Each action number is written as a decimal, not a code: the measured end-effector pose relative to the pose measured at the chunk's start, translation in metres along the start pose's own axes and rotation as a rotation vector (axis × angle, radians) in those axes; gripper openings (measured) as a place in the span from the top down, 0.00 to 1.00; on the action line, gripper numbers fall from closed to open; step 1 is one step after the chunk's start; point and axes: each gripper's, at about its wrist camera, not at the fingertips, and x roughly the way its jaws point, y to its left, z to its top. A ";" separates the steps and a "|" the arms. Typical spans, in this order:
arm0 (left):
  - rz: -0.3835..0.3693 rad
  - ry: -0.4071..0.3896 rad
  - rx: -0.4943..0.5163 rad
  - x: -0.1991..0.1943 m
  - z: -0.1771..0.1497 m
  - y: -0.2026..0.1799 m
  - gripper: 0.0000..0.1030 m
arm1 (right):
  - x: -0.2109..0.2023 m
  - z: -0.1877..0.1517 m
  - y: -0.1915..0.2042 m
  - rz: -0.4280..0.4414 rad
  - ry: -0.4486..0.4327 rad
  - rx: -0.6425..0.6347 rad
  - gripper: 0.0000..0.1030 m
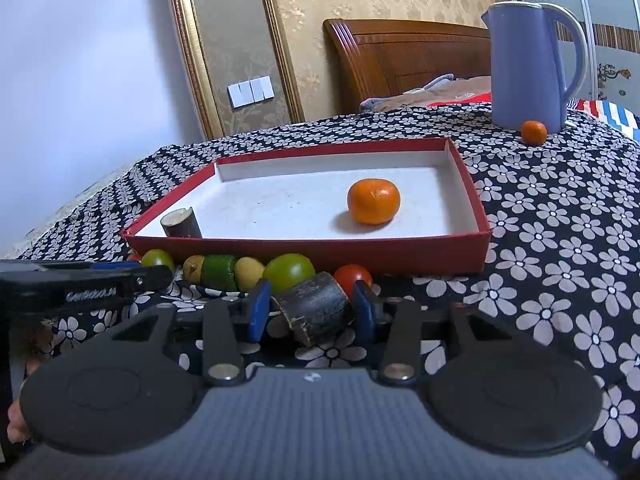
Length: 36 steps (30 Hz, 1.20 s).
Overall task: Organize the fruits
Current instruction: 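Grasp the large dark bark log with the right gripper while the left grasps a green fruit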
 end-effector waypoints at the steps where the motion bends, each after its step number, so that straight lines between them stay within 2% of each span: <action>1: 0.004 0.015 -0.006 0.005 0.003 0.001 0.68 | 0.000 0.000 0.001 -0.003 0.000 -0.004 0.59; 3: 0.012 0.045 -0.020 0.014 0.007 0.003 0.68 | 0.000 0.000 0.002 -0.005 0.000 -0.009 0.59; 5: 0.011 0.042 -0.023 0.016 0.007 0.004 0.68 | 0.000 0.000 0.002 -0.005 0.000 -0.008 0.59; 20: 0.015 -0.036 0.013 -0.005 -0.004 -0.005 0.69 | -0.003 -0.001 0.006 -0.022 -0.016 -0.034 0.59; 30: -0.016 -0.012 -0.017 -0.012 -0.006 -0.011 0.69 | -0.004 0.002 0.011 -0.045 -0.012 -0.044 0.59; 36: -0.019 -0.005 -0.014 -0.014 -0.003 -0.018 0.69 | -0.010 0.013 0.016 -0.067 -0.047 -0.064 0.59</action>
